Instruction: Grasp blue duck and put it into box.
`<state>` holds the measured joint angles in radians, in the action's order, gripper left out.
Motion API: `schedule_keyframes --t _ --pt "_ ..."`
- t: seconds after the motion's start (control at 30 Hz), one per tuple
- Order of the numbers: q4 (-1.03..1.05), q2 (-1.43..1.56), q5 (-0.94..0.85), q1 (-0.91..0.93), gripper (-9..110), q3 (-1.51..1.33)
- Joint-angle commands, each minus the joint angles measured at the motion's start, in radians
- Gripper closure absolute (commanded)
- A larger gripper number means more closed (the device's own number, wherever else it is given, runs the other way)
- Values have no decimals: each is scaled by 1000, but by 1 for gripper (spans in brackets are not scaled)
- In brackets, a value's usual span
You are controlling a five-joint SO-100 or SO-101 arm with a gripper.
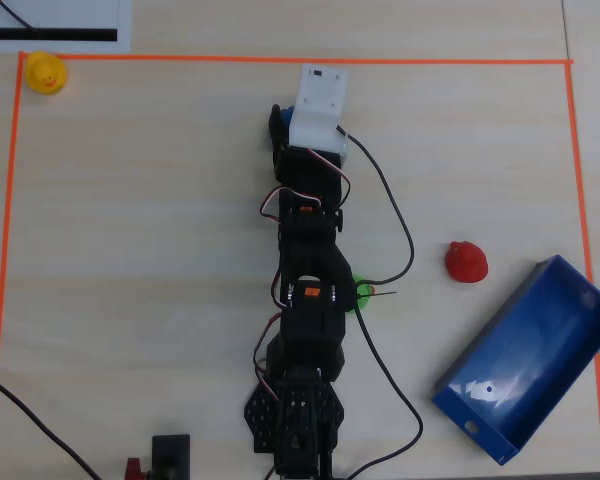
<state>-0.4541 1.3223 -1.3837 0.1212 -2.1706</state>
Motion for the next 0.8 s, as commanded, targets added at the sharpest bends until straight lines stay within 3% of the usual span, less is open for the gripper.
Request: schedule_keyframes --t 0.0,0.13,0.27,0.57,0.77 --pt "-29 -14 17 -3 78 46" --pt "-51 -48 37 -11 80 43" --pt "-38 -61 40 -18 101 52" --pt "-69 83 123 -11 101 -40" --pt "250 468 140 126 101 -17"
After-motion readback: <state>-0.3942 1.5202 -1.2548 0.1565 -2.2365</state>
